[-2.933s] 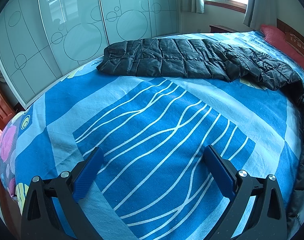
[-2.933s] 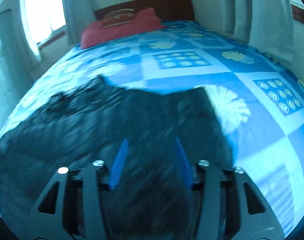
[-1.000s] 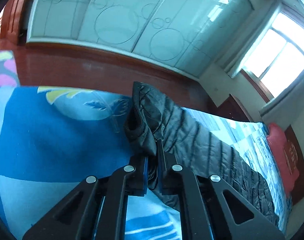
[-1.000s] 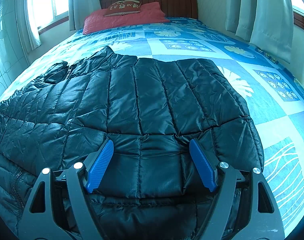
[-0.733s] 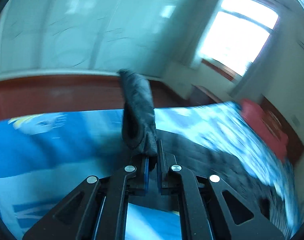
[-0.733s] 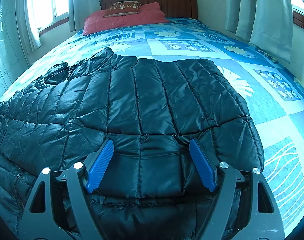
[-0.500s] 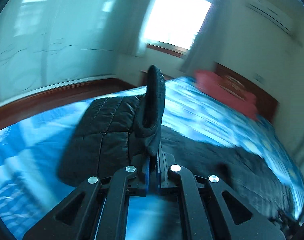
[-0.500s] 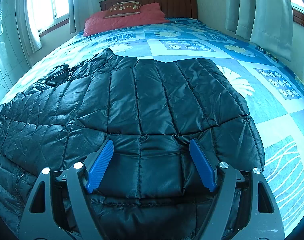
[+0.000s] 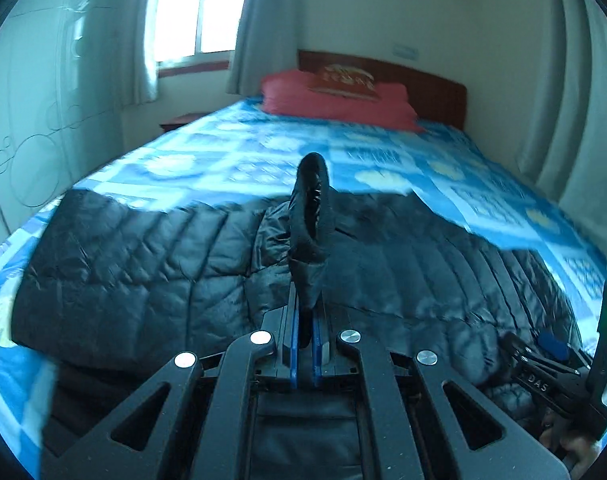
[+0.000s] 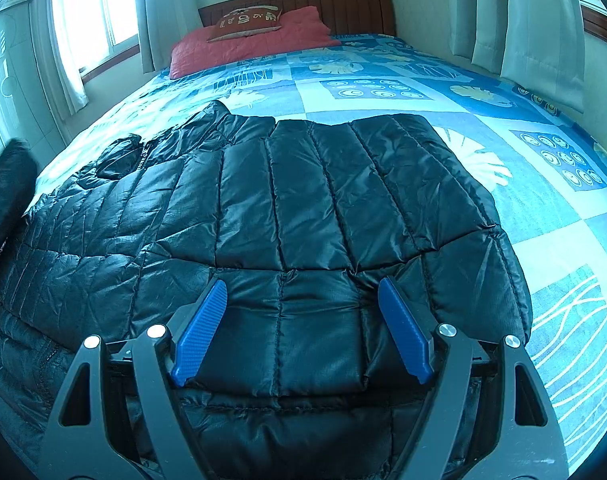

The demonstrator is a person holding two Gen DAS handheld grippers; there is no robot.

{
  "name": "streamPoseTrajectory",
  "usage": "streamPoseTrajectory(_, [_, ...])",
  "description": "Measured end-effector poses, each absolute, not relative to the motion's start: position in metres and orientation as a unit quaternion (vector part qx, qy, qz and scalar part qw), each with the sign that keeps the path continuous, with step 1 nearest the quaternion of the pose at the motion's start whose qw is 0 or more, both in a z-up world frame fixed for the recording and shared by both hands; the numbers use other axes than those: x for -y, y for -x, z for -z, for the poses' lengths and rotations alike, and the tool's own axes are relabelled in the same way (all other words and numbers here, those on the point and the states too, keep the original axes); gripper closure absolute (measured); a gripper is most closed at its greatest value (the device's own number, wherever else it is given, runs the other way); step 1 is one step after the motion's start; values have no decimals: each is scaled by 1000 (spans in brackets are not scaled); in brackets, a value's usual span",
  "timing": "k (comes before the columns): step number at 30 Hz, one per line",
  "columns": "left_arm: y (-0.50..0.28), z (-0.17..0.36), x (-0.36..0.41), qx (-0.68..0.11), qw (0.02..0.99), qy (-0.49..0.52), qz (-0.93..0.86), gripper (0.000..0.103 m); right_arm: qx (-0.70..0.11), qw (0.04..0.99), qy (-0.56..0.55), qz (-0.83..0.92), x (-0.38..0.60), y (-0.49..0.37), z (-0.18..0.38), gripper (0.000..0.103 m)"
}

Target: Fold large clothes

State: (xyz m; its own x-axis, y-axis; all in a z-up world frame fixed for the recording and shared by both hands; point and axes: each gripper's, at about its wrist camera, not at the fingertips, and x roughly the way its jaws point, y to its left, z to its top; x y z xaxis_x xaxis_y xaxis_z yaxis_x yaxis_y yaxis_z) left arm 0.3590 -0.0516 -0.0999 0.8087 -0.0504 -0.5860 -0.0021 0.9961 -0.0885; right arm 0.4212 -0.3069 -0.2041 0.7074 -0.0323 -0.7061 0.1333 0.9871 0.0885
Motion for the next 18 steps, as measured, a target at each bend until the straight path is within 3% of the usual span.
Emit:
streamPoseTrajectory(4, [-368,119,81,-345,938,23,31,99,-380,921,-65,47,305,-421,205,25])
streamPoseTrajectory(7, [-369,130,89,-369,929,10,34,92,-381,921,-64,47,304,-421,205,25])
streamPoseTrajectory(9, [-362,127,91,-368,929,10,39,71,-381,921,-65,47,305,-421,205,25])
streamPoseTrajectory(11, [-352,122,89,-359,932,15,45,31,-381,921,-65,47,304,-421,205,25])
streamPoseTrajectory(18, [-314,94,62,-334,941,23,45,28,-369,925,-69,67,301,-410,184,25])
